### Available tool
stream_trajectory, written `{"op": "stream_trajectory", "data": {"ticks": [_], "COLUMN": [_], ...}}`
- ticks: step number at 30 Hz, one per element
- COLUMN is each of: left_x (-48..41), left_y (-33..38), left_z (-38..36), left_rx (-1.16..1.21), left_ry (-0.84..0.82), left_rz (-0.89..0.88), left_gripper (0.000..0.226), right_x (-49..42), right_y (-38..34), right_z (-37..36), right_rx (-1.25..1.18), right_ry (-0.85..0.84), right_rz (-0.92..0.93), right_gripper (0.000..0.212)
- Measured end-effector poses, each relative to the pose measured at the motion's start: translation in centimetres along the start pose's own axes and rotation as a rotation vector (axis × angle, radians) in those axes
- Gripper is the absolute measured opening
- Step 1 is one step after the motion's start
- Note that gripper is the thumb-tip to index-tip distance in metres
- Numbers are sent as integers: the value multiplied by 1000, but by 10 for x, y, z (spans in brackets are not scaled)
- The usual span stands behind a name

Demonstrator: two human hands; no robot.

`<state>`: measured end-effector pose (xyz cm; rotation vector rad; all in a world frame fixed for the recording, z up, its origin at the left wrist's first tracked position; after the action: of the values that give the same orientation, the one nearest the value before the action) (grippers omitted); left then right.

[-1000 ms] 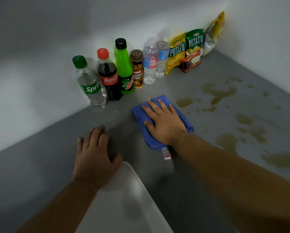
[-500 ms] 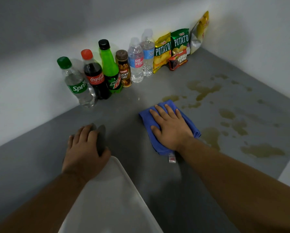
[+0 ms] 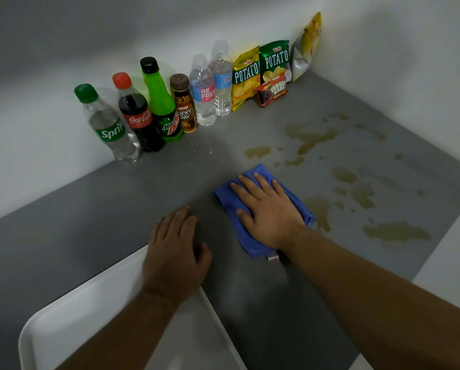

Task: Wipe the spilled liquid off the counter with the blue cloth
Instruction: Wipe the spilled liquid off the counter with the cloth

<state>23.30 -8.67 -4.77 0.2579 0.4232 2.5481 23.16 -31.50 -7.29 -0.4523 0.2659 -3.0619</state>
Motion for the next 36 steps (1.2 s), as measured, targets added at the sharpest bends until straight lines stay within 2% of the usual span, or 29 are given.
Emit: {"op": "stream_trajectory", "data": {"ticks": [4,10,14,21,25,28,31,36], "left_x": [2,13,16,18,19,17,9,-16], "left_y": [-11,-20,-24,-30,-33,-29,-14,35], "left_z": [2,5,8,5,5,6,5,-4], "left_rx": [5,-8,-29,-32,-24,-40,-79,-55], "left_ry": [8,37,41,94,76,53,-1,-36], "left_rz": [94,180,185,169,181,196,167,16], "left_gripper": [50,50,49,46,56,53,54,54], "right_x": [-5,43,47,35,73,85,74,72], "right_y": [-8,-8,9,-11,-10,10,16,11], "right_z": [-1,-17,-13,-8,-22,-21,-14,-18], "right_rx": [-27,25,65,-48,-32,-10,-12,-33], "right_ry": [-4,-33,-64,-2,-14,-33,-18,2], "right_rz": [-44,76,146,-41,58,91,44,-34], "right_gripper": [66,67,65,65,65,62,60,61]}}
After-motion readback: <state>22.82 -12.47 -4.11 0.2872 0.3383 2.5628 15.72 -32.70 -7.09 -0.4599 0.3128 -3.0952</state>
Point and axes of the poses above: each hand's wrist, its own x-axis away from the middle knuckle, its own z-axis out of the back of the hand, y = z × x, the point moved 4 cm from there along -x, towards the middle knuckle, and after that the axes turned 11 degrees about -y, right-handed, at the moved point
